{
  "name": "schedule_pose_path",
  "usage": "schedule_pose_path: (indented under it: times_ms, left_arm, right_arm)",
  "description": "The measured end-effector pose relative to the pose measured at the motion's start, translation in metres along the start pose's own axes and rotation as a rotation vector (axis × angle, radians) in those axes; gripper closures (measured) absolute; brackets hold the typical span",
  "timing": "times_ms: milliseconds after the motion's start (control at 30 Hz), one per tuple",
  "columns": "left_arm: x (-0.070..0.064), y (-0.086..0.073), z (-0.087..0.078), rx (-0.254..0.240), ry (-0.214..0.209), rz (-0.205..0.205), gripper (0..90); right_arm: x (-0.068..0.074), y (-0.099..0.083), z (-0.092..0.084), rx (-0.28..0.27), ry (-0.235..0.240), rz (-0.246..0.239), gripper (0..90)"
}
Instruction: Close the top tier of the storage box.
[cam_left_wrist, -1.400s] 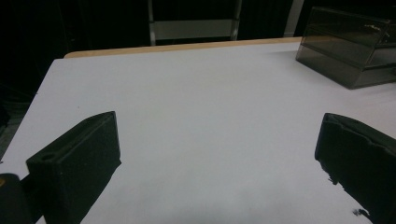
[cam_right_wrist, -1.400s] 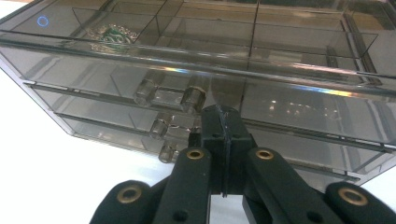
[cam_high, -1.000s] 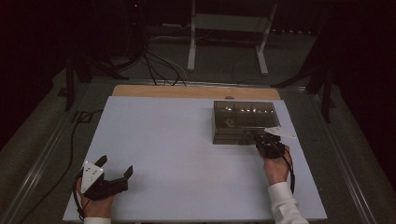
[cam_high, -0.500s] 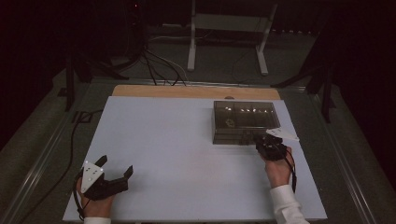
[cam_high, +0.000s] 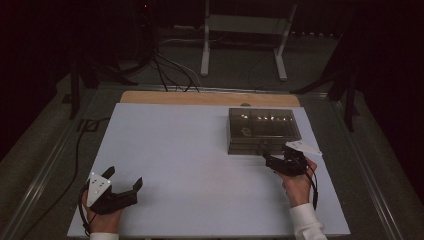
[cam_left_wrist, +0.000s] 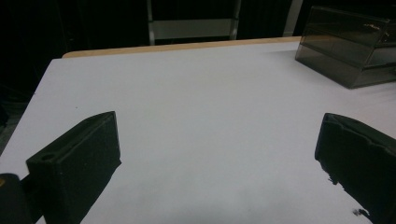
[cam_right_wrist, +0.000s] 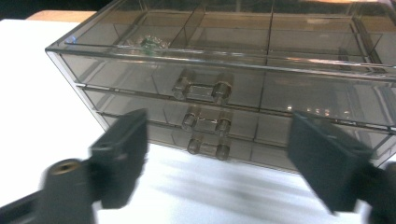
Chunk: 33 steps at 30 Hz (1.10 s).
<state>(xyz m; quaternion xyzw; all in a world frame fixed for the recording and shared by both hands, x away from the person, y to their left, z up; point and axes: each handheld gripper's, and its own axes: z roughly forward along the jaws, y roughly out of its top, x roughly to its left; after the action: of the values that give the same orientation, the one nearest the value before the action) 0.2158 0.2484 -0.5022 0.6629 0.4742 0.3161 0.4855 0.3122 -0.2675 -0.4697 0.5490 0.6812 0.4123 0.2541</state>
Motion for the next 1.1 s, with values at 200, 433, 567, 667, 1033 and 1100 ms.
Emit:
schedule_pose_path:
  times_ms: [200,433,567,667,1033,1100]
  left_arm:
    - [0.0,0.0,0.0,0.001,0.0,0.0,1.1]
    - [0.0,0.0,0.0,-0.002,0.002,-0.003,1.1]
    - [0.0,0.0,-0.001,-0.005,0.002,-0.005,1.1]
    - [0.0,0.0,-0.001,-0.003,0.003,-0.004,1.1]
    - [0.0,0.0,-0.001,-0.004,0.004,-0.006,1.1]
    - [0.0,0.0,-0.001,-0.004,0.003,-0.006,1.1]
  right_arm:
    - [-0.002,-0.001,-0.007,0.001,0.012,0.006,4.0]
    - [0.0,-0.008,-0.016,0.001,0.036,-0.018,0.7]
    - [0.001,-0.015,-0.021,0.0,0.048,-0.038,0.0]
    - [0.002,-0.021,-0.025,-0.007,0.054,-0.046,0.0]
    - [0.003,-0.039,-0.043,-0.064,0.109,-0.089,0.0]
    - [0.003,-0.042,-0.046,-0.075,0.11,-0.099,0.0]
